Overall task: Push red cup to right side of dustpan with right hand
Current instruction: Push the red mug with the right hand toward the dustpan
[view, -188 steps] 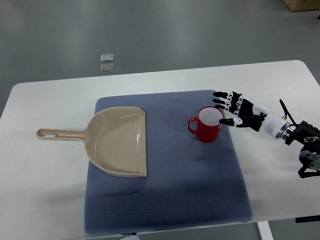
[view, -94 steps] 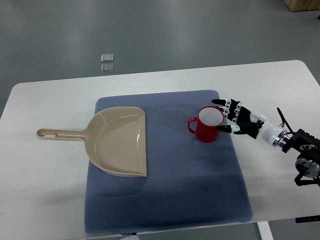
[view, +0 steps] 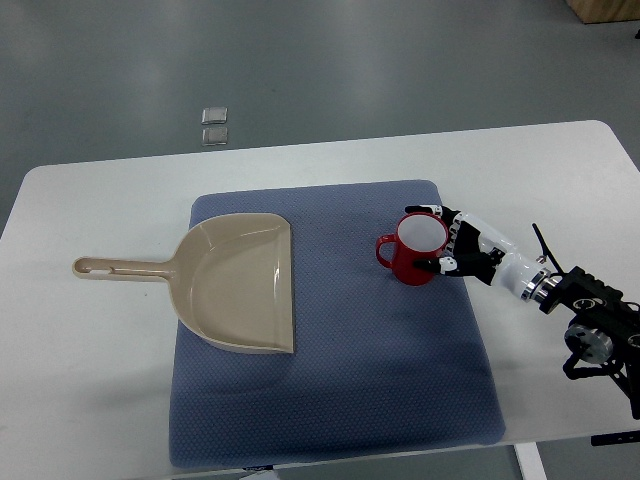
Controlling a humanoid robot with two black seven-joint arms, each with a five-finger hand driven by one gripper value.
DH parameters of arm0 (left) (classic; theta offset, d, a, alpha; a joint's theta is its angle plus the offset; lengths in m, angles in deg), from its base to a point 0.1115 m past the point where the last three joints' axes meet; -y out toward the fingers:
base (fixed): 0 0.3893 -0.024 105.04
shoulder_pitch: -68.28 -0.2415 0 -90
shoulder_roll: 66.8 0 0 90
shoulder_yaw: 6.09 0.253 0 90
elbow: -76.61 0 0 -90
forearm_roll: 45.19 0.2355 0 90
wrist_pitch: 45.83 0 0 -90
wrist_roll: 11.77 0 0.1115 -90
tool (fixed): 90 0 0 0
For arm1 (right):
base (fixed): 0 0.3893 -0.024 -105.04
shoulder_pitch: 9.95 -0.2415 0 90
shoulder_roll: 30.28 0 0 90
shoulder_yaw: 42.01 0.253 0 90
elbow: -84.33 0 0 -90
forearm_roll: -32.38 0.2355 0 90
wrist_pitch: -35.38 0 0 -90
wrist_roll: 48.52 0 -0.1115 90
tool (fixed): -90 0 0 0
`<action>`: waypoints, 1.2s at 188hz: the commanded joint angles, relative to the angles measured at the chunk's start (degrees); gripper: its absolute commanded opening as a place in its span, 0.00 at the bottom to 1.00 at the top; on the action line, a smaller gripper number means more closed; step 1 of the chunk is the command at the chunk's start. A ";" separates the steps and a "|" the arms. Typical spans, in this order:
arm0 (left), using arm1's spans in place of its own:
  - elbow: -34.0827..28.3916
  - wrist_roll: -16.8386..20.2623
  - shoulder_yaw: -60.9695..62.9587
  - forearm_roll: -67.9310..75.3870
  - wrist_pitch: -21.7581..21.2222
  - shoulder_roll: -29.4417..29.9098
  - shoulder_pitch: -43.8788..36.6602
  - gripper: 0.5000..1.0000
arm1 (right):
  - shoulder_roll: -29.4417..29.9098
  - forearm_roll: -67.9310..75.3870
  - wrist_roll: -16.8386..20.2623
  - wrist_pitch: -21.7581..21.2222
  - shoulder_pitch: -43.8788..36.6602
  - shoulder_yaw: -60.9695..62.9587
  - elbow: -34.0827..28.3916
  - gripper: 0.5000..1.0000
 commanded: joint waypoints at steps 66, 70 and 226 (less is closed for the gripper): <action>0.00 0.06 -0.09 0.00 0.01 0.00 0.00 1.00 | 4.89 -1.14 0.00 5.28 -0.89 -3.41 -0.08 0.87; 0.00 0.06 -0.09 0.00 0.01 0.00 0.00 1.00 | 5.15 -1.58 0.00 5.54 -0.89 -3.32 -0.08 0.87; -0.09 0.06 -0.18 0.00 0.01 0.00 0.00 1.00 | 12.10 -4.04 0.00 9.85 -2.47 -5.34 -0.78 0.86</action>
